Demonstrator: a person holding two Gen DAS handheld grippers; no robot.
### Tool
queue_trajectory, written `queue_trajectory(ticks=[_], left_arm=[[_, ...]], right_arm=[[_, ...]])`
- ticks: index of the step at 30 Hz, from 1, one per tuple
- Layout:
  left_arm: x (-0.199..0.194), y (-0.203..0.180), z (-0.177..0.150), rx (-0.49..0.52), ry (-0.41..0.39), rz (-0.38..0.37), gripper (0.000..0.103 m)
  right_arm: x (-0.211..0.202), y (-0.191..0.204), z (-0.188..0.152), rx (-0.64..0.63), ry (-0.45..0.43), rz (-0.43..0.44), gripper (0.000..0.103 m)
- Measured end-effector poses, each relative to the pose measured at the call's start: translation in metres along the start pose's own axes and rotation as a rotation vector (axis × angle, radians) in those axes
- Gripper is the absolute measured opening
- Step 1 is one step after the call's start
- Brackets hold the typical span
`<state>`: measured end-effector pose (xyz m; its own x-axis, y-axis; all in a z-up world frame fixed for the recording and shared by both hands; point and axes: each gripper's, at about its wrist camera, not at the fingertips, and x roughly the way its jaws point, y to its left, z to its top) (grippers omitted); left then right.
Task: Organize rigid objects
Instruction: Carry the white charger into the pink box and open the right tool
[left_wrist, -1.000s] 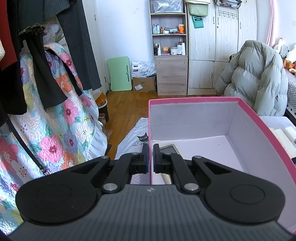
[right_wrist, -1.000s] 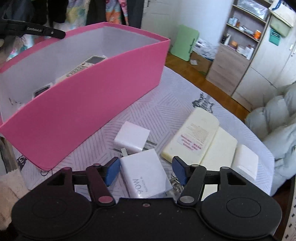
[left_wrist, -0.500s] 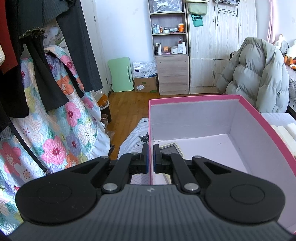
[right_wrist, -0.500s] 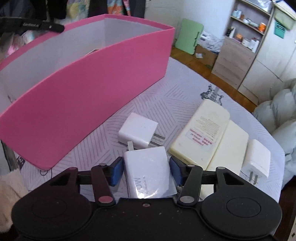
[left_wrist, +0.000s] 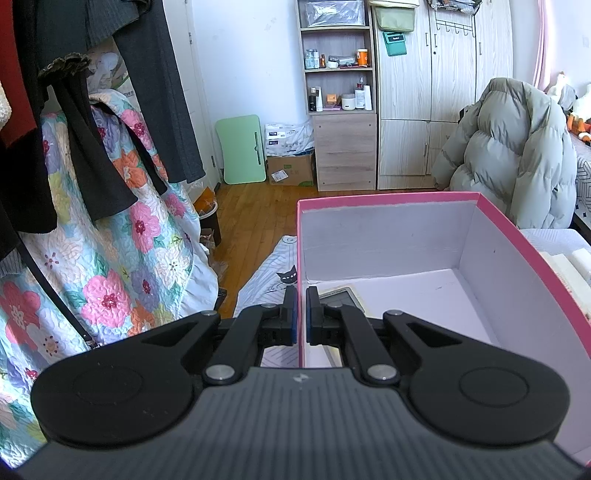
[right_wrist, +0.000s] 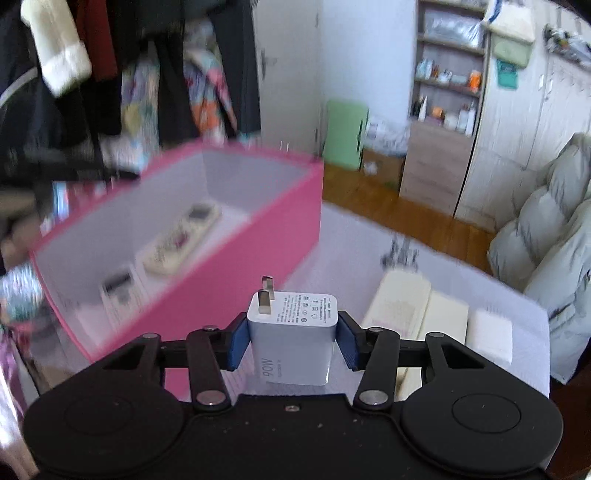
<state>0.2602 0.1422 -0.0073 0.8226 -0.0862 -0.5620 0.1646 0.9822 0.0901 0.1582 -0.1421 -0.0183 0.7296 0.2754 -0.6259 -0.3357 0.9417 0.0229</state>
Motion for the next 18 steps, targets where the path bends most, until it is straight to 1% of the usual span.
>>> queue_trajectory(ticks=[2,4,5,6,8,10,11,12,14,16,18], left_arm=[[0.000,0.000,0.000,0.001,-0.002,-0.001,0.003],[0.000,0.001,0.001,-0.007,-0.003,-0.004,0.003],[0.001,0.001,0.001,-0.014,-0.004,-0.005,0.003],[0.000,0.002,0.001,-0.018,-0.005,-0.008,0.003],[0.001,0.003,0.001,-0.021,-0.001,-0.008,0.003],[0.002,0.004,0.001,-0.023,0.007,-0.008,0.003],[0.002,0.005,0.001,-0.028,0.006,-0.012,0.003],[0.002,0.005,0.002,-0.034,0.006,-0.016,0.003],[0.002,0.008,0.001,-0.046,0.006,-0.023,0.003],[0.002,0.010,0.000,-0.053,0.005,-0.030,0.003],[0.002,0.012,0.000,-0.058,0.002,-0.034,0.003]], right_arm=[[-0.016,0.003,0.010,0.029,-0.119,-0.014,0.055],[-0.028,0.008,0.025,0.041,-0.204,0.018,0.055],[-0.030,0.010,0.034,0.038,-0.231,0.047,0.055],[-0.031,0.016,0.046,0.020,-0.243,0.094,0.055],[-0.027,0.029,0.065,-0.007,-0.239,0.167,0.055],[-0.009,0.046,0.086,-0.024,-0.187,0.223,0.055],[0.002,0.052,0.096,-0.006,-0.147,0.231,0.055],[0.016,0.057,0.104,0.022,-0.094,0.226,0.055],[0.052,0.070,0.118,0.056,0.047,0.205,0.055],[0.085,0.079,0.123,0.035,0.131,0.209,0.055],[0.111,0.084,0.123,0.016,0.202,0.183,0.055]])
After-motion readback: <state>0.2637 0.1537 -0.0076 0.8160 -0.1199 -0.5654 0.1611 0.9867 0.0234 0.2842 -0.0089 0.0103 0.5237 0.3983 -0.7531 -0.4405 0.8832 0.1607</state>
